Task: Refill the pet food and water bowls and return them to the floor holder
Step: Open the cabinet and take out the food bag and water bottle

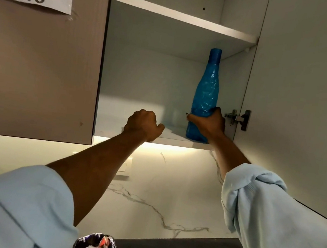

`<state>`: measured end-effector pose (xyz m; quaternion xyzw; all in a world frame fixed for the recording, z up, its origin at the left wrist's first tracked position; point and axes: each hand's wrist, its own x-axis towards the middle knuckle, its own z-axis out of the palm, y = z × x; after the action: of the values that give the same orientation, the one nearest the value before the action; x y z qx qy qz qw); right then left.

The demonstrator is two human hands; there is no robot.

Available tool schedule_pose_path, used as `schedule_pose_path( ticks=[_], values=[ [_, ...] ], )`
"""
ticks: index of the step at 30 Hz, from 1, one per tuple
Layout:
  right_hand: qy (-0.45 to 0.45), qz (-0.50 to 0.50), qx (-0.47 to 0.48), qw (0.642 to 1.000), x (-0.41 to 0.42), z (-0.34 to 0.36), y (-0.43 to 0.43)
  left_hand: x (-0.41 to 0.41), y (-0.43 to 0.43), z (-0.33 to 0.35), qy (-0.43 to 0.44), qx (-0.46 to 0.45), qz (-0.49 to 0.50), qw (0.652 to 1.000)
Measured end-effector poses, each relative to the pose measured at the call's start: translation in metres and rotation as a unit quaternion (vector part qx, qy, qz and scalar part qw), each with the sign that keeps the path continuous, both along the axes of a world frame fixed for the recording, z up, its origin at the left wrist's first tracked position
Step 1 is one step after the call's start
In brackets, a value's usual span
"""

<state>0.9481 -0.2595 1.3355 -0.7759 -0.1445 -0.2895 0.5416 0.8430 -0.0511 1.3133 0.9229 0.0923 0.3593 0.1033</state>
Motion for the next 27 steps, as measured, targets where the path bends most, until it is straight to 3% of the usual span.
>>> schedule_pose_path(
  ticks=[3,8,14,19,27],
  values=[
    [-0.019,-0.001,0.023,1.0,-0.02,-0.003,-0.006,-0.012,0.001,-0.011,-0.017,-0.015,-0.011,1.0],
    [-0.051,-0.004,0.052,0.997,-0.055,-0.011,-0.014,-0.037,-0.003,-0.039,-0.103,0.057,-0.035,0.992],
    [-0.112,0.005,0.048,0.993,-0.104,-0.031,-0.009,-0.059,0.007,-0.065,-0.103,0.13,-0.088,0.982],
    [-0.114,0.044,0.047,0.991,-0.143,-0.06,0.005,-0.093,0.02,-0.109,-0.201,0.116,-0.13,0.964],
    [-0.053,0.16,0.007,0.986,-0.181,-0.17,0.025,-0.131,0.046,-0.208,-0.116,0.057,-0.136,0.982]
  ],
)
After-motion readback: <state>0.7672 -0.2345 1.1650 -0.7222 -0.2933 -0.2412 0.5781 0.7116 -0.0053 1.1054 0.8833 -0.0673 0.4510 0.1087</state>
